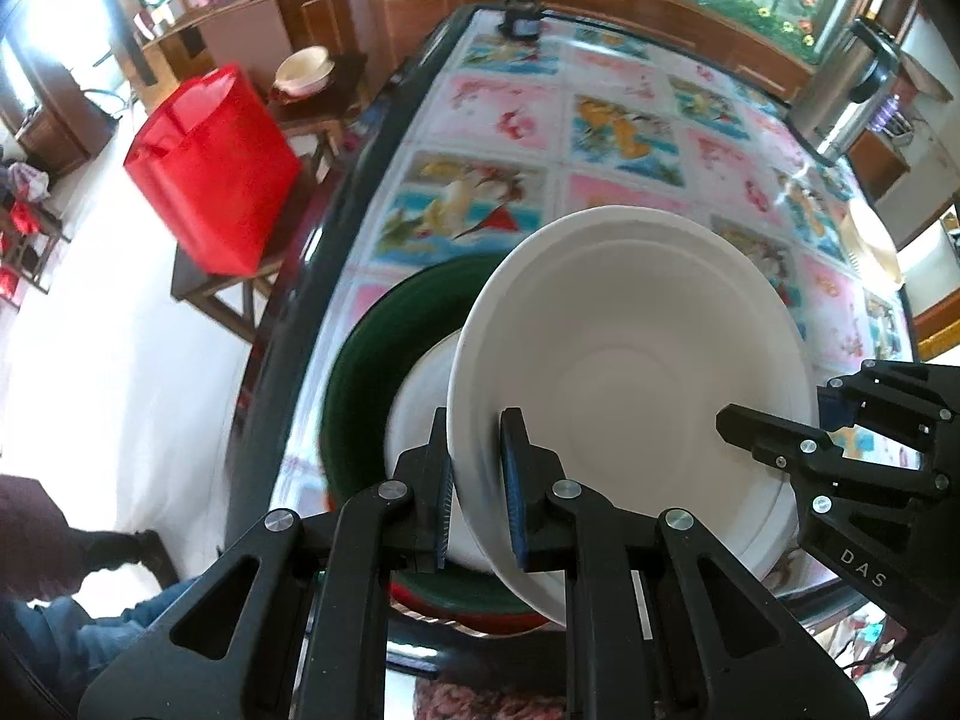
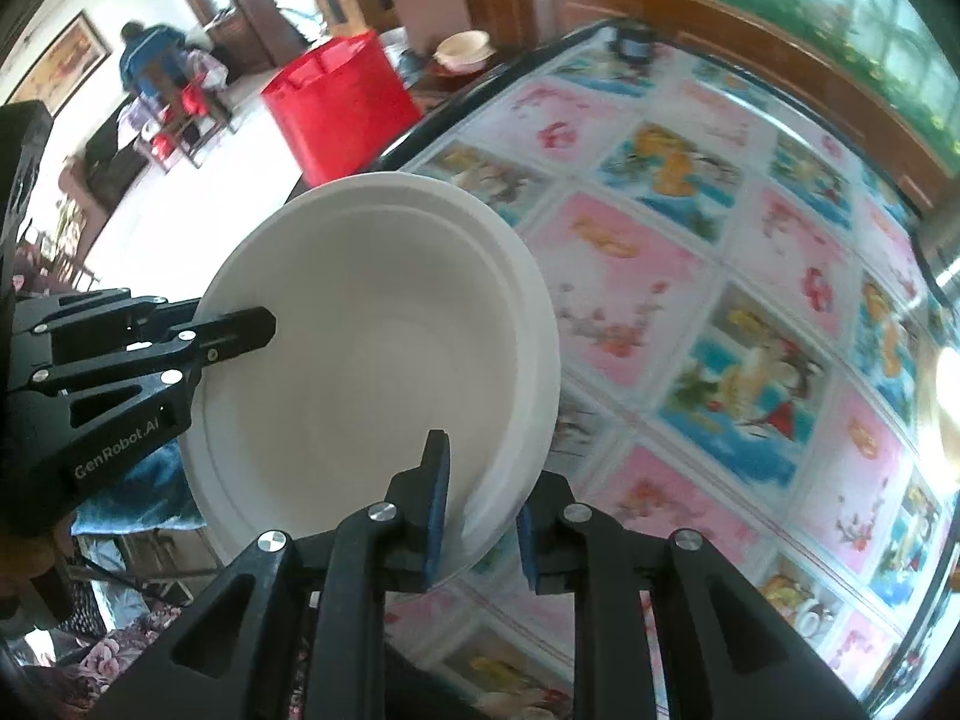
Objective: Organize plates and bowls
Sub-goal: 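Carry the white plate with both grippers over the green basin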
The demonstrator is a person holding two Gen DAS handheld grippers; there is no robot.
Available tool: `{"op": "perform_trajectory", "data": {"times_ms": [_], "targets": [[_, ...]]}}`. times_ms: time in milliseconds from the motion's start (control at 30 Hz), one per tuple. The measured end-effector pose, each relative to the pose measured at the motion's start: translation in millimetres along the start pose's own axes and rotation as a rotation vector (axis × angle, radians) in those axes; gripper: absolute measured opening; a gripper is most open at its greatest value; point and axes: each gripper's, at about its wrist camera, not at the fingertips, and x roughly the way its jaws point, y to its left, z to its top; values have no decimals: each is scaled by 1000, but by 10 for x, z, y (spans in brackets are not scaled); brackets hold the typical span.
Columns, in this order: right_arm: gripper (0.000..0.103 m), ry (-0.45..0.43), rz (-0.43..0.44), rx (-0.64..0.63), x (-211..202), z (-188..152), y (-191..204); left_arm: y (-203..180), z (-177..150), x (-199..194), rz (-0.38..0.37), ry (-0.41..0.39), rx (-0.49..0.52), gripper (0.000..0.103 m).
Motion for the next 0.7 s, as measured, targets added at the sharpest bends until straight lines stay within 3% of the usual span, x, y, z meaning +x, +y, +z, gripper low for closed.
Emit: {"op": "perform_trajectory", "data": {"times_ms": [267,700], "targets": [[23,64,-10,-35,284,10,229,182,-92,150,20,18,-12,14],[23,82,-34,-34,374,45,257,231,-108,263,18,1,-17,16]]}}
